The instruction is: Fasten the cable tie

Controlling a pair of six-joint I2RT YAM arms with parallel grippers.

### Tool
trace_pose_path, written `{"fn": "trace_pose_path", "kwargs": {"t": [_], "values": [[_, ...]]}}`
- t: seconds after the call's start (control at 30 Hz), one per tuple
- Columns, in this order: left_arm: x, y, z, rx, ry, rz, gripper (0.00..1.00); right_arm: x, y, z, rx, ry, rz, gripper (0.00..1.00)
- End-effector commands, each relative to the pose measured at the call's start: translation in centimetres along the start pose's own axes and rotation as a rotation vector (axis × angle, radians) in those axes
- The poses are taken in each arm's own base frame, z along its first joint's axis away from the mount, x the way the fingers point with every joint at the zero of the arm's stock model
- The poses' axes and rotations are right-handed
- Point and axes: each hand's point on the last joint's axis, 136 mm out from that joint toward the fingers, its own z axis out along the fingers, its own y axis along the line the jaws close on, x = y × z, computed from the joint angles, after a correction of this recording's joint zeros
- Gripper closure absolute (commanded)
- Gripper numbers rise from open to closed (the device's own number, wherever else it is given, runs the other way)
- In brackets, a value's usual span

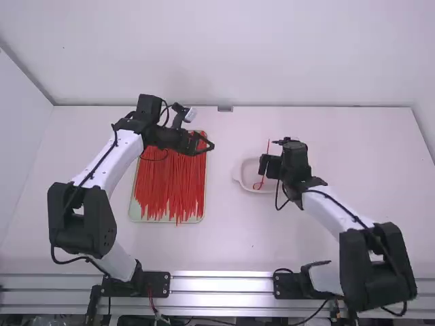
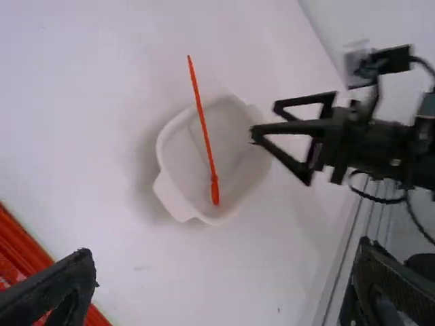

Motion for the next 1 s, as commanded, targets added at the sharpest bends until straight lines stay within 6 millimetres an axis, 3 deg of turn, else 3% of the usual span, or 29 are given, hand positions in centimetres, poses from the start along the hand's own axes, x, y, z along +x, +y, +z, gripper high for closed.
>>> {"fn": "trace_pose_path", "kwargs": {"t": [0.0,0.3,0.43,0.6,0.97], "values": [[0.8,0.9,0.5,-0.043,0.025,0.001,0.01,-2.3,0.6,-2.1,0.014,-0.076,-0.024,0.01],[0.5,2.2,-0.5,-0.179,0.019,0.032,0.05,-3.0,1.7,-6.6,0.036,-0.129,-0.063,0.01],[0.0,2.3,-1.5,-0.237,0.002,0.043,0.01,-3.2,2.3,-7.6,0.019,-0.142,-0.075,0.01],[-0.3,2.8,-3.0,-0.333,-0.013,0.058,0.01,-3.2,2.2,-8.3,0.018,-0.149,-0.073,0.01],[0.0,2.6,-3.3,-0.357,0.000,0.055,0.01,-3.2,2.1,-8.3,0.018,-0.148,-0.072,0.01]]}}
